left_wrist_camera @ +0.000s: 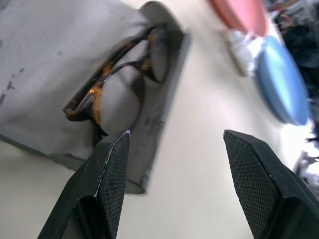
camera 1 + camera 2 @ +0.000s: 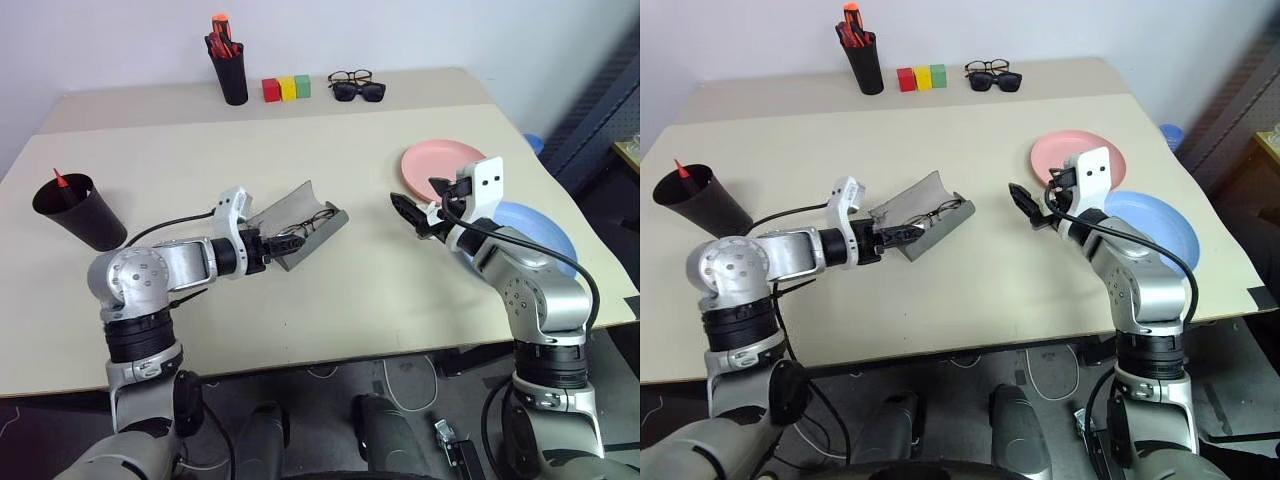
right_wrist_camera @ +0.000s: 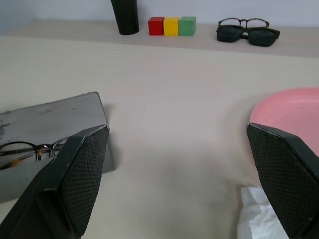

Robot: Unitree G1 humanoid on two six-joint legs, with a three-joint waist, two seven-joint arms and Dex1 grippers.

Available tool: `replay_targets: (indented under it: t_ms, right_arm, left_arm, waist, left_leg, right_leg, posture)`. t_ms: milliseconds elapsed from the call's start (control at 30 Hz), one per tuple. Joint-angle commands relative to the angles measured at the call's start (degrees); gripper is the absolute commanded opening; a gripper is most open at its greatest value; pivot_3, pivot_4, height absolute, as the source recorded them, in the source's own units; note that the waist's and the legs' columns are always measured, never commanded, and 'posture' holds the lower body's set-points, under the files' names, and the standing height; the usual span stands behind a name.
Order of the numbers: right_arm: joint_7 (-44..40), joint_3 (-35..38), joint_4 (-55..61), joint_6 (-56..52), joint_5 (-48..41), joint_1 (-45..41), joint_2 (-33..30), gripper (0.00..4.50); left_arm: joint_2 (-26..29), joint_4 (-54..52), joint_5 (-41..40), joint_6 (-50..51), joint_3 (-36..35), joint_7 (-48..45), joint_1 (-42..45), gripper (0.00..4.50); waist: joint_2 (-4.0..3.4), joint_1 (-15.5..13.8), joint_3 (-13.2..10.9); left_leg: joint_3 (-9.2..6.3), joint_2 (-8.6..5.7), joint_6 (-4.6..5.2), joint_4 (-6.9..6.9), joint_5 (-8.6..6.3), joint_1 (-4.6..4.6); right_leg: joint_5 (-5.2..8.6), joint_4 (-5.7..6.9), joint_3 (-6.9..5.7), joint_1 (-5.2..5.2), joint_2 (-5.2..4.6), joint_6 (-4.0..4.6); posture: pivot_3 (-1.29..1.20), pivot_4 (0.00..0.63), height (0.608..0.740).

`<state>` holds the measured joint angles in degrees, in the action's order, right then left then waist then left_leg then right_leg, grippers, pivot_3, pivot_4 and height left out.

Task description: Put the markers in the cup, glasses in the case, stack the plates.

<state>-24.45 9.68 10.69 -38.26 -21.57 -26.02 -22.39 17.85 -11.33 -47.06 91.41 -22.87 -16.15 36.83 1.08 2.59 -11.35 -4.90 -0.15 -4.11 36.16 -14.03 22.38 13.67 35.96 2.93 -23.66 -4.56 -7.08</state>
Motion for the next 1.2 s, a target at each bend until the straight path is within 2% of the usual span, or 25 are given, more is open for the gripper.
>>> replay_targets:
  t_ms: [33, 100, 167, 267, 400, 533, 600, 633, 767, 800, 1000, 1200]
  right_arm:
    - [0.1, 1.2, 2.2, 1.6, -0.7, -0.2, -0.5, 4.46]
    - [0.1, 1.0, 1.8, 1.8, -0.7, -0.3, -0.3, 4.46]
    - [0.1, 0.8, 1.1, 2.2, -0.6, -0.7, -0.1, 4.46]
    - [0.2, 0.5, 0.4, 2.7, -0.5, -1.2, 0.3, 4.46]
    - [0.4, 0.3, -0.1, 3.3, -0.4, -1.3, 0.7, 4.46]
    - [1.1, 1.0, 0.5, 3.5, -0.4, -0.5, 0.6, 4.46]
    - [1.4, 1.5, 1.0, 3.6, -0.5, 0.1, 0.4, 4.50]
    - [1.7, 1.8, 1.6, 3.5, -0.6, 0.6, 0.3, 4.50]
    - [2.4, 2.8, 3.2, 3.2, -1.0, 2.4, -0.1, 4.50]
    - [2.4, 3.2, 3.6, 3.1, -1.0, 3.1, -0.4, 4.50]
    - [2.3, 5.9, 5.1, 2.6, -1.0, 6.9, -3.4, 4.50]
    - [3.4, 9.2, 5.7, 1.9, -1.0, 9.5, -5.2, 4.50]
  left_arm:
    - [4.7, -3.8, -4.4, 1.1, -3.3, -3.6, 2.7, 3.06]
    - [6.3, -2.3, -3.7, -0.8, -4.3, -3.8, 4.8, 3.06]
    - [7.8, 0.7, 1.8, -7.6, -1.0, -1.8, 6.6, 3.06]
    - [10.9, 6.3, 15.0, -22.0, 12.3, 0.4, 7.5, 3.06]
    - [9.9, 17.6, 28.6, -37.1, 24.0, 3.1, 9.5, 3.06]
    - [6.7, 27.7, 37.3, -46.9, 29.6, 6.2, 12.3, 3.06]
    - [4.8, 32.0, 39.2, -49.4, 29.4, 7.8, 13.6, 2.52]
    - [4.0, 33.8, 39.7, -50.5, 29.3, 7.5, 14.2, 2.24]
    - [3.4, 38.1, 41.4, -52.7, 30.6, 2.8, 15.6, 0.31]
    - [3.2, 37.7, 39.2, -51.2, 29.7, -0.6, 15.6, 0.05]
    - [5.1, 31.5, 29.4, -37.4, 27.3, -16.1, 14.2, 0.05]
    - [6.9, 20.2, 22.0, -26.6, 27.5, -23.6, 11.7, 0.05]
  waist:
    - [0.00, 0.0, 0.0]
    - [0.00, 0.0, 0.0]
    - [0.00, -0.2, 0.0]
    - [0.00, -0.2, 0.0]
    - [0.00, -0.3, 0.0]
    - [0.00, -0.4, 0.0]
    - [0.00, -0.4, 0.0]
    - [0.00, -0.4, 0.0]
    - [0.00, -0.3, 0.0]
    - [0.00, -0.2, 0.0]
    - [0.00, -0.2, 0.0]
    - [0.00, -0.1, 0.0]
  left_leg:
    - [0.00, 0.00, 0.00, 0.00, 0.00, 0.00]
    - [0.00, 0.00, 0.00, 0.01, 0.00, 0.00]
    - [0.00, 0.00, 0.00, 0.02, 0.00, 0.00]
    - [0.01, -0.01, -0.01, 0.03, 0.00, -0.02]
    - [0.02, -0.02, -0.01, -0.01, 0.01, 0.00]
    - [0.02, -0.02, 0.00, -0.15, 0.00, 0.09]
    - [0.02, -0.02, 0.02, -0.16, -0.01, 0.14]
    - [0.02, -0.02, 0.03, -0.16, -0.02, 0.14]
    - [0.03, -0.02, 0.08, -0.20, -0.05, 0.13]
    - [0.03, -0.02, 0.08, -0.20, -0.05, 0.13]
    - [0.04, -0.02, 0.08, -0.15, -0.05, 0.15]
    - [0.03, -0.02, 0.09, -0.14, -0.05, 0.11]
  right_leg:
    - [0.00, -0.01, 0.00, 0.00, 0.00, 0.00]
    - [0.00, 0.00, 0.00, 0.00, 0.00, 0.01]
    - [0.01, -0.02, 0.00, 0.02, 0.00, 0.02]
    - [0.01, -0.09, 0.00, 0.09, 0.00, 0.03]
    - [-0.01, -0.21, 0.01, 0.10, -0.01, 0.03]
    - [-0.03, -0.41, 0.00, 0.06, -0.02, 0.00]
    - [-0.03, -0.50, -0.01, 0.04, -0.02, -0.02]
    - [-0.02, -0.50, -0.01, 0.04, -0.03, -0.03]
    - [0.00, -0.50, -0.01, 0.03, -0.03, -0.08]
    - [0.01, -0.50, -0.01, 0.03, -0.03, -0.09]
    - [0.01, -0.48, -0.02, 0.05, -0.04, -0.09]
    - [0.01, -0.40, -0.01, 0.06, -0.04, -0.09]
  posture:
    - [0.00, 0.150, 0.740]
    - [0.00, 0.150, 0.740]
    - [0.00, 0.150, 0.740]
    - [0.00, 0.150, 0.740]
    - [0.00, 0.150, 0.740]
    - [0.00, 0.150, 0.740]
    - [0.00, 0.150, 0.740]
    - [0.00, 0.150, 0.740]
    - [0.00, 0.150, 0.740]
    - [0.00, 0.150, 0.740]
    - [0.00, 0.150, 0.740]
    - [0.00, 0.150, 0.740]
